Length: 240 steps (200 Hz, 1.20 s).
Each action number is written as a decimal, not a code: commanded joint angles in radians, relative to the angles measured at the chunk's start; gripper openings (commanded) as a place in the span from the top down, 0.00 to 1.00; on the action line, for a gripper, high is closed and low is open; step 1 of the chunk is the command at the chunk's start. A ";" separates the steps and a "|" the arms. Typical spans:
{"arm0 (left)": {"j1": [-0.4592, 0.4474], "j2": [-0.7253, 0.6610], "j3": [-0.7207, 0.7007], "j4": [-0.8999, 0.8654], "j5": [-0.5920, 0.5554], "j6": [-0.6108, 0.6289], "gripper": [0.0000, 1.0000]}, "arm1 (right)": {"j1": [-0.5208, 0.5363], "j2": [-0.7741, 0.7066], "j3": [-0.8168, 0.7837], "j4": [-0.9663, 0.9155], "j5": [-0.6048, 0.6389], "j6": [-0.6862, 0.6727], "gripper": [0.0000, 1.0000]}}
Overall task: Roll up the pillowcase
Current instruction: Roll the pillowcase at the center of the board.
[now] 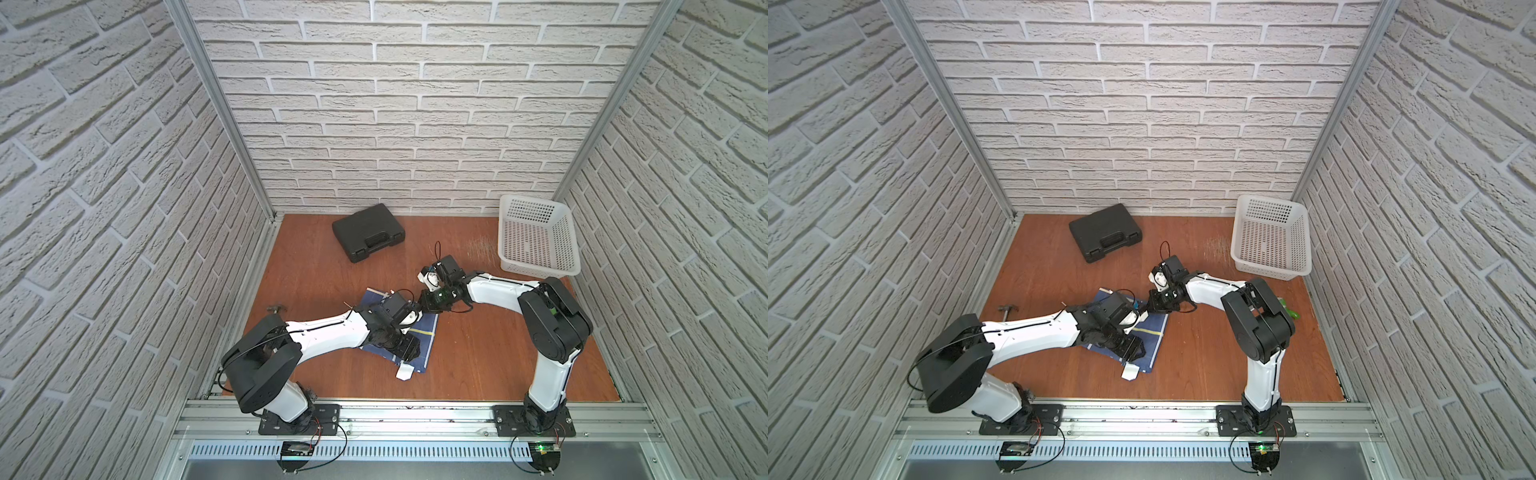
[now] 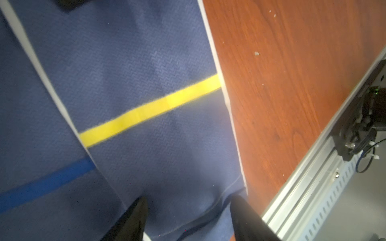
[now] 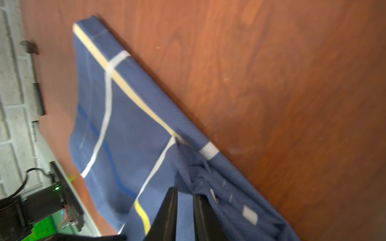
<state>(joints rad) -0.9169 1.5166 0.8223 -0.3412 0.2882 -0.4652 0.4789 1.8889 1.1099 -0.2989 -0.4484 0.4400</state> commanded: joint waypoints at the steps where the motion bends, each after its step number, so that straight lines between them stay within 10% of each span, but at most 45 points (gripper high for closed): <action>1: -0.005 -0.029 -0.010 -0.012 -0.007 0.002 0.32 | -0.011 -0.010 -0.022 -0.018 0.104 -0.029 0.81; 135: -0.037 0.151 0.066 -0.051 -0.093 0.045 0.35 | -0.032 -0.265 0.010 -0.166 0.140 -0.078 0.63; 240: -0.089 0.272 0.130 0.106 -0.035 -0.123 0.35 | -0.218 -0.590 -0.534 0.044 -0.131 0.225 0.41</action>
<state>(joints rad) -0.9852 1.7229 0.9581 -0.2661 0.2295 -0.5255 0.3206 1.3182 0.6514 -0.4084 -0.4519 0.5674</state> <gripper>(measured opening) 0.652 0.587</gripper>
